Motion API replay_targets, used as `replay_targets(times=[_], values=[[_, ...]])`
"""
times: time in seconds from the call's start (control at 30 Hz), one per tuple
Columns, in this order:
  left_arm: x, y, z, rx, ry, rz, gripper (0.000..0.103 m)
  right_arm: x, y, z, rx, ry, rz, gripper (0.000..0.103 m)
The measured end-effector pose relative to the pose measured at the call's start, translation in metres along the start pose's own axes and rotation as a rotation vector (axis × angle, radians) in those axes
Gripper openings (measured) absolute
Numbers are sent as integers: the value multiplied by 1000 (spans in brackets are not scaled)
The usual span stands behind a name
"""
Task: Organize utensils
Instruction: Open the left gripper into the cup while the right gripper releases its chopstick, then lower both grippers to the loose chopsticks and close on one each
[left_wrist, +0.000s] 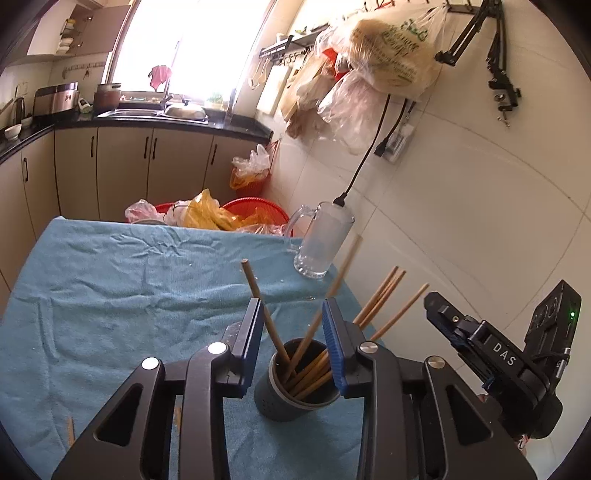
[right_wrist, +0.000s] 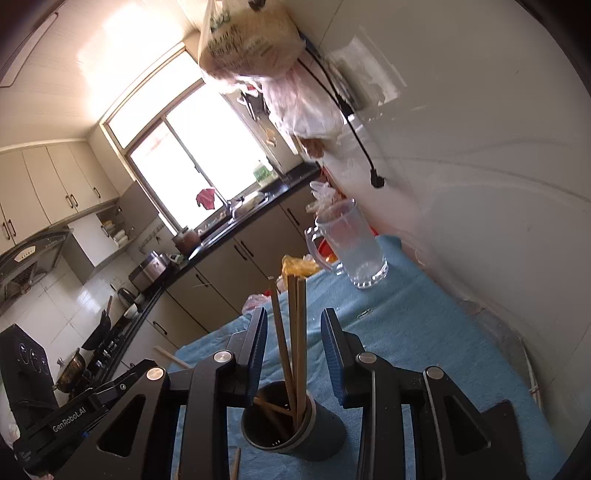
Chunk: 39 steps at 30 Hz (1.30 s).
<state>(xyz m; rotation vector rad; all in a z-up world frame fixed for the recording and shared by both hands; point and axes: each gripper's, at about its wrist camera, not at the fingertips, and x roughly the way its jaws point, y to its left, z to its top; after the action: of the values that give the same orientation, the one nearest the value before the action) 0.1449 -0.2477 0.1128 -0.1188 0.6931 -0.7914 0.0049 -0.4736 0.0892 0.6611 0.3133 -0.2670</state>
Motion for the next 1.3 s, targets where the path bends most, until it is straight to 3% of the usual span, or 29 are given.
replay_targets(times=[0.3,0.6,0.73,0.97,1.3], values=[[-55,1,-9,-3,-49,1,40,-46,3,-13,9,-12,34,35],[-100,32,-48,-23,-34,47,41,-36,31,-83,-76,171,82,35],[-109,61,-72,-52,6,95,41,-19,45,-121,-107,288,103,35],[-119,122,-119,-151,97,163,41,1,65,-167,-171,414,116,35],[-115,176,-176,-209,268,221,41,19,81,-201,-221,511,114,35]])
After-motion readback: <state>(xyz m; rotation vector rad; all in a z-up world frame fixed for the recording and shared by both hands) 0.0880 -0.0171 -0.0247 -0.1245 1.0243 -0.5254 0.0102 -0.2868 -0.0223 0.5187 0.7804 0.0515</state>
